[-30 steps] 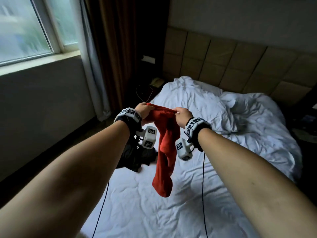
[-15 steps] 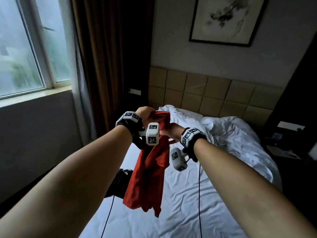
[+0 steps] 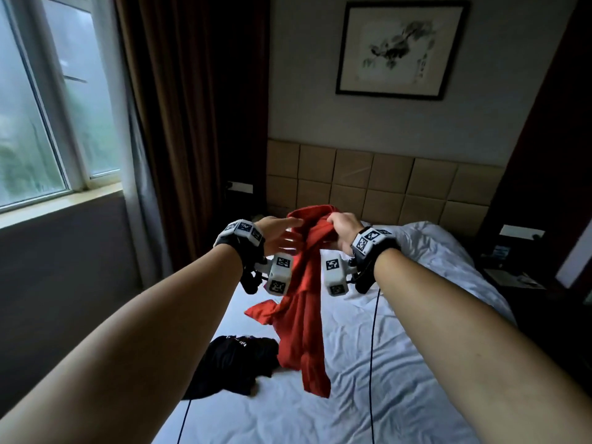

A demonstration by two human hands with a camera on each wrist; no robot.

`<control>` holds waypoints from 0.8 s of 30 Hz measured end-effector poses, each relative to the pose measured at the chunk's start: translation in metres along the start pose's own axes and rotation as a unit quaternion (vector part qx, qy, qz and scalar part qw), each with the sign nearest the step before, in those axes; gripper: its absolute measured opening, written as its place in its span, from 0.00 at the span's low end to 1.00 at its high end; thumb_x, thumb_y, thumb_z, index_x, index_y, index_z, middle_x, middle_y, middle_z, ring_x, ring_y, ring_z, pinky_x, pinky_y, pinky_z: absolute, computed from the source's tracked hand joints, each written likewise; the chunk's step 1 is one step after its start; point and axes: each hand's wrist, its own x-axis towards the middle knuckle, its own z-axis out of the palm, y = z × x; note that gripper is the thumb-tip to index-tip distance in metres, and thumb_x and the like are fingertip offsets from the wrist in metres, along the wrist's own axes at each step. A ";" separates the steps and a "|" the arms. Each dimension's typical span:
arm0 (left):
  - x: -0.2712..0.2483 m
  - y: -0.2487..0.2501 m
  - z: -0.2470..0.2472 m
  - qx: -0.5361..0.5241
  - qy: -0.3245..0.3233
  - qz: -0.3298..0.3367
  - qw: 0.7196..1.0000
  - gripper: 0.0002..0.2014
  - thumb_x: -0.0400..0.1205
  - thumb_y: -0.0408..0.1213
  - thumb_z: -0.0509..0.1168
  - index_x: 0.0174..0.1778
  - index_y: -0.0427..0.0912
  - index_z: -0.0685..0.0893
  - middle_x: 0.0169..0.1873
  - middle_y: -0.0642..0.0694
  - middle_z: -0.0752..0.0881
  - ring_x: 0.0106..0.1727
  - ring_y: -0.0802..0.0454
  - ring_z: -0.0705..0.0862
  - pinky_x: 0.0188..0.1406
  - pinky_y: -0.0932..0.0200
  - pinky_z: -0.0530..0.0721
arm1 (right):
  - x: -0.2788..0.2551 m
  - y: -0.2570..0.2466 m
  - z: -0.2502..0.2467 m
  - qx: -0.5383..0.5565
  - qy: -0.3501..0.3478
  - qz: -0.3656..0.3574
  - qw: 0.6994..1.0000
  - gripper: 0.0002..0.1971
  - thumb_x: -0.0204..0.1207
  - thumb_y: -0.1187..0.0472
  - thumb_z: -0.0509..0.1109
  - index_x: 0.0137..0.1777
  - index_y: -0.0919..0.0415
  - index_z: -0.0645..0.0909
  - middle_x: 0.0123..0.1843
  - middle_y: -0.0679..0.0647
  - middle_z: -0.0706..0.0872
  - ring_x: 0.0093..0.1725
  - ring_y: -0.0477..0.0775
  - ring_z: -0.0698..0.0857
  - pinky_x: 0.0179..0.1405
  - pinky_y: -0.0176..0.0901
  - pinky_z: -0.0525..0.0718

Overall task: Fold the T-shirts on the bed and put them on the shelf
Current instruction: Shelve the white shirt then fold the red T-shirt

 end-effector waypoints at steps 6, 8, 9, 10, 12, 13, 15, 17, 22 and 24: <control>0.006 -0.001 -0.005 0.321 -0.011 0.024 0.947 0.12 0.77 0.41 0.74 0.55 0.49 0.85 0.49 0.49 0.85 0.51 0.52 0.82 0.47 0.57 0.82 | 0.005 -0.014 0.015 0.022 0.035 -0.012 0.999 0.16 0.74 0.73 0.54 0.58 0.61 0.74 0.56 0.66 0.80 0.56 0.68 0.84 0.37 0.64 0.89; 0.013 0.004 -0.007 0.387 0.018 0.062 0.920 0.17 0.77 0.43 0.73 0.61 0.45 0.86 0.49 0.46 0.85 0.50 0.50 0.83 0.45 0.60 0.83 | 0.006 -0.016 0.014 -0.053 0.084 -0.047 0.994 0.25 0.74 0.74 0.52 0.67 0.53 0.73 0.63 0.62 0.80 0.58 0.66 0.83 0.41 0.60 0.90; 0.015 0.007 -0.007 0.413 0.026 0.083 0.907 0.17 0.77 0.43 0.73 0.61 0.41 0.86 0.50 0.46 0.85 0.52 0.49 0.84 0.47 0.60 0.82 | 0.006 -0.016 0.011 -0.093 0.108 -0.069 0.987 0.28 0.75 0.74 0.52 0.71 0.49 0.71 0.64 0.59 0.79 0.57 0.64 0.83 0.42 0.55 0.89; 0.018 0.010 -0.008 0.438 0.034 0.102 0.892 0.17 0.78 0.43 0.72 0.59 0.39 0.86 0.50 0.45 0.84 0.52 0.49 0.83 0.47 0.61 0.80 | 0.005 -0.016 0.008 -0.133 0.130 -0.090 0.978 0.31 0.75 0.74 0.52 0.74 0.48 0.70 0.66 0.57 0.79 0.58 0.62 0.83 0.47 0.51 0.87; 0.022 0.017 -0.008 0.458 0.050 0.145 0.876 0.11 0.79 0.39 0.71 0.50 0.35 0.86 0.42 0.44 0.83 0.48 0.49 0.80 0.39 0.67 0.76 | 0.004 -0.015 0.003 -0.193 0.155 -0.110 0.963 0.29 0.74 0.74 0.53 0.70 0.48 0.77 0.65 0.55 0.82 0.60 0.59 0.83 0.57 0.48 0.83; 0.022 0.021 -0.009 0.458 0.056 0.160 0.873 0.08 0.78 0.37 0.72 0.46 0.35 0.86 0.38 0.44 0.82 0.46 0.49 0.79 0.34 0.69 0.75 | 0.007 -0.014 0.001 -0.205 0.161 -0.104 0.960 0.25 0.74 0.72 0.54 0.61 0.48 0.84 0.62 0.54 0.85 0.59 0.59 0.84 0.60 0.50 0.84; 0.031 0.025 -0.011 0.460 0.069 0.183 0.866 0.07 0.77 0.38 0.73 0.42 0.37 0.85 0.38 0.42 0.83 0.46 0.46 0.83 0.38 0.62 0.77 | 0.010 -0.014 -0.002 -0.226 0.176 -0.084 0.954 0.18 0.74 0.69 0.57 0.42 0.51 0.87 0.48 0.53 0.89 0.51 0.60 0.88 0.53 0.57 0.88; 0.037 0.029 -0.013 0.463 0.093 0.196 0.860 0.09 0.76 0.43 0.73 0.37 0.45 0.81 0.41 0.40 0.86 0.48 0.41 0.86 0.43 0.56 0.79 | 0.014 -0.014 -0.008 -0.272 0.190 -0.057 0.942 0.14 0.72 0.60 0.60 0.40 0.59 0.88 0.43 0.57 0.91 0.45 0.62 0.89 0.49 0.58 0.89; 0.041 0.037 -0.021 0.468 0.129 0.197 0.852 0.10 0.77 0.46 0.73 0.48 0.45 0.83 0.41 0.46 0.82 0.44 0.45 0.82 0.42 0.57 0.77 | 0.005 -0.019 -0.021 -0.333 0.270 -0.030 0.903 0.20 0.75 0.51 0.61 0.46 0.66 0.88 0.44 0.63 0.91 0.45 0.64 0.90 0.50 0.53 0.89; 0.042 0.039 -0.023 0.489 0.133 0.192 0.840 0.11 0.77 0.45 0.73 0.50 0.44 0.86 0.40 0.45 0.83 0.42 0.45 0.82 0.41 0.58 0.76 | 0.005 -0.020 -0.026 -0.323 0.296 -0.021 0.899 0.20 0.78 0.53 0.60 0.53 0.68 0.86 0.51 0.64 0.90 0.51 0.65 0.89 0.54 0.51 0.87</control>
